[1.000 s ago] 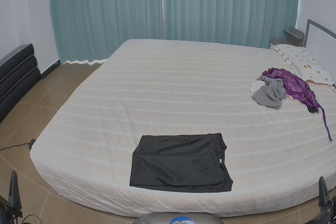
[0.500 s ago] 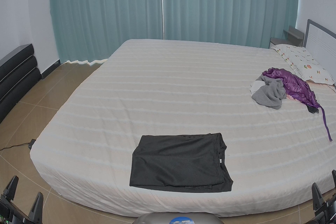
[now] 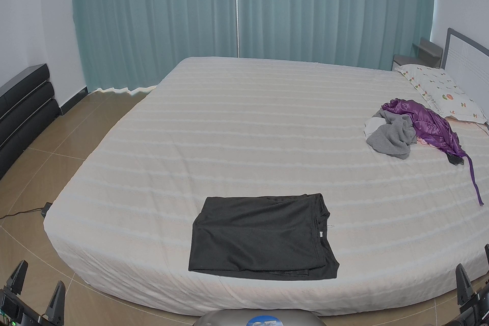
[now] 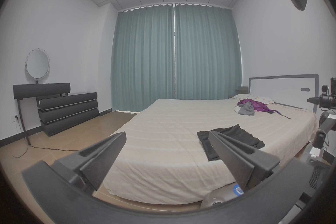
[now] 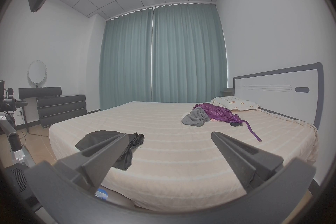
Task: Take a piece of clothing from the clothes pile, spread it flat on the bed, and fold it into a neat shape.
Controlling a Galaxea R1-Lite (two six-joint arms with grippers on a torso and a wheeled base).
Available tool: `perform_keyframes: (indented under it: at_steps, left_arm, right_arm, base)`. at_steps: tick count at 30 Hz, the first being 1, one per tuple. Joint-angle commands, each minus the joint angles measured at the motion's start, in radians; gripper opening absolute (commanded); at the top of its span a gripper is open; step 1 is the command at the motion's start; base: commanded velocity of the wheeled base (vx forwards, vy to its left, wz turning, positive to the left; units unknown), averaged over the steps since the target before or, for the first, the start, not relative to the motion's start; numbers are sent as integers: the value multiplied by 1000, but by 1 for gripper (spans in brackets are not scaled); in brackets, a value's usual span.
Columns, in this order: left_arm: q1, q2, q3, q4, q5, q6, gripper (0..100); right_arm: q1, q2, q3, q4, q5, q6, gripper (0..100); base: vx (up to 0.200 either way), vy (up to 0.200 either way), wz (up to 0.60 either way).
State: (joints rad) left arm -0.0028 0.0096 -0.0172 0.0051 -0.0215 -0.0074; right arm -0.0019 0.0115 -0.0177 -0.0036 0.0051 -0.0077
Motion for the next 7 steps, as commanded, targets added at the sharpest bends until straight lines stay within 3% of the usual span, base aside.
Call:
perform_keyframes:
  at_steps: [1, 7]
  left_arm:
    - [1, -10, 17, 1, 5, 12, 100]
    - [1, -10, 17, 1, 6, 14, 100]
  right_arm:
    - [0, -11, 18, -1, 1, 0, 100]
    - [0, -11, 18, -1, 1, 2, 100]
  base:
    - [0, 0, 0]
    - [0, 0, 0]
